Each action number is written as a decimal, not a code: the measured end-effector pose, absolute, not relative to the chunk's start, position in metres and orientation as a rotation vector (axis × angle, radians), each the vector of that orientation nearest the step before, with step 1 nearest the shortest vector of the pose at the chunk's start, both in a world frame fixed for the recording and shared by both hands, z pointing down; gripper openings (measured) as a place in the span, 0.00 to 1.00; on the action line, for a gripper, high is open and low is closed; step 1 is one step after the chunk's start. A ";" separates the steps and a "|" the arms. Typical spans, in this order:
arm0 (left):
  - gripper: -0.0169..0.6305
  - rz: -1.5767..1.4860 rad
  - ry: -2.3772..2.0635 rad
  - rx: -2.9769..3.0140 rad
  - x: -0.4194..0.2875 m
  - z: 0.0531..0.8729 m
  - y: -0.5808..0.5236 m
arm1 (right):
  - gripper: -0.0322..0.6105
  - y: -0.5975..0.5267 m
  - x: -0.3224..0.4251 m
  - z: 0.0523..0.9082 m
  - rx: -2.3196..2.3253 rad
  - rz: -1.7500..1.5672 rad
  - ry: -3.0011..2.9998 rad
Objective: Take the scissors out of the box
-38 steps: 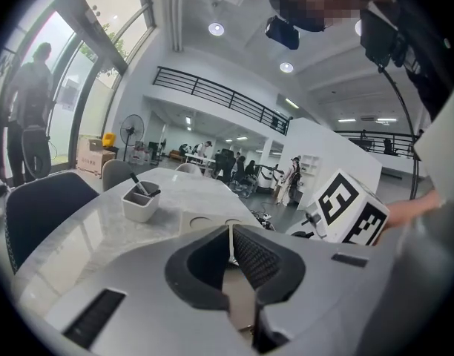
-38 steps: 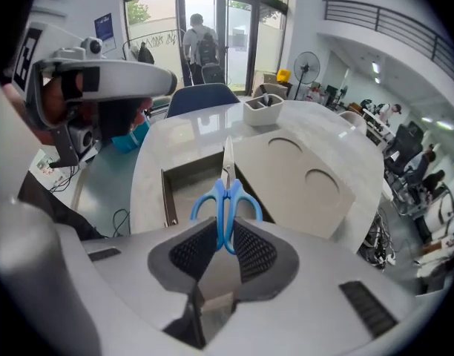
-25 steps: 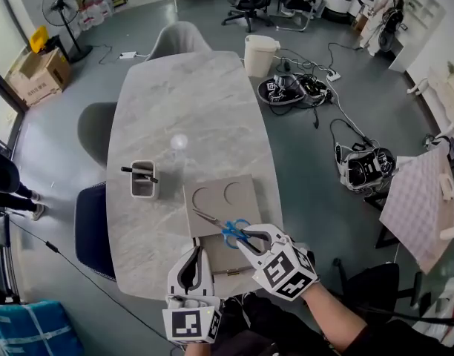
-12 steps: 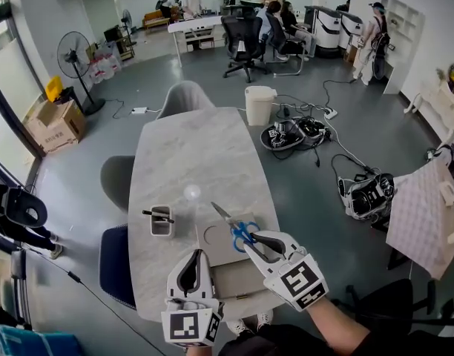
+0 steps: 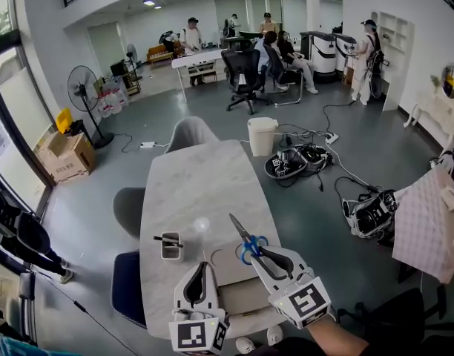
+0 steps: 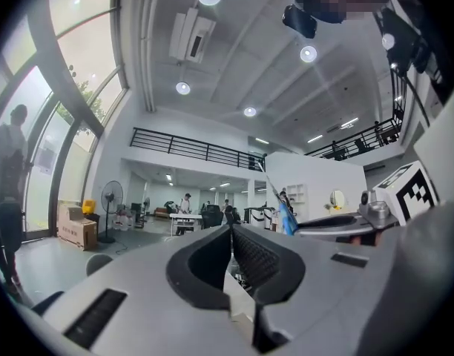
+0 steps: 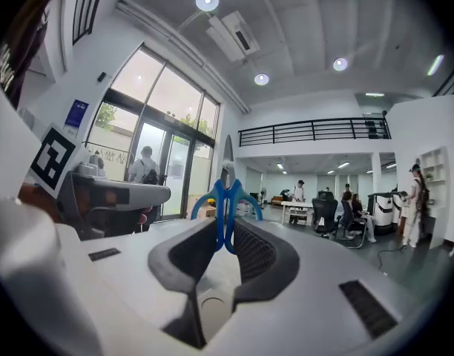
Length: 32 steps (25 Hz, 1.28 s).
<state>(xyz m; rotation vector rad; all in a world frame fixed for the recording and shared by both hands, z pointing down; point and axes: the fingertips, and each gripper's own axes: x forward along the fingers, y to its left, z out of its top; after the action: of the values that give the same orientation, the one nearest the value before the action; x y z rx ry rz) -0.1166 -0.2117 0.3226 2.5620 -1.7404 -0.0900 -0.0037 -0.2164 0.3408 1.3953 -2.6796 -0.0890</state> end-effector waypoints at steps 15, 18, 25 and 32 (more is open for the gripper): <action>0.05 -0.057 -1.759 2.570 -0.109 0.327 -0.193 | 0.15 -0.202 0.007 0.337 1.496 -0.154 -2.745; 0.05 -0.075 -1.791 2.565 -0.110 0.327 -0.197 | 0.15 -0.204 0.009 0.337 1.498 -0.159 -2.748; 0.05 -0.081 -1.788 2.562 -0.113 0.328 -0.197 | 0.15 -0.205 0.006 0.337 1.480 -0.146 -2.737; 0.05 -0.073 -1.790 2.558 -0.117 0.332 -0.195 | 0.15 -0.205 0.004 0.339 1.494 -0.143 -2.726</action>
<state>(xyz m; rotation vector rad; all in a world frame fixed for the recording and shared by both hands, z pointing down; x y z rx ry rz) -0.1168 -0.1953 0.3315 2.5580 -1.7904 -0.0734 0.0039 -0.2050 0.3388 1.4939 -2.7263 -0.1431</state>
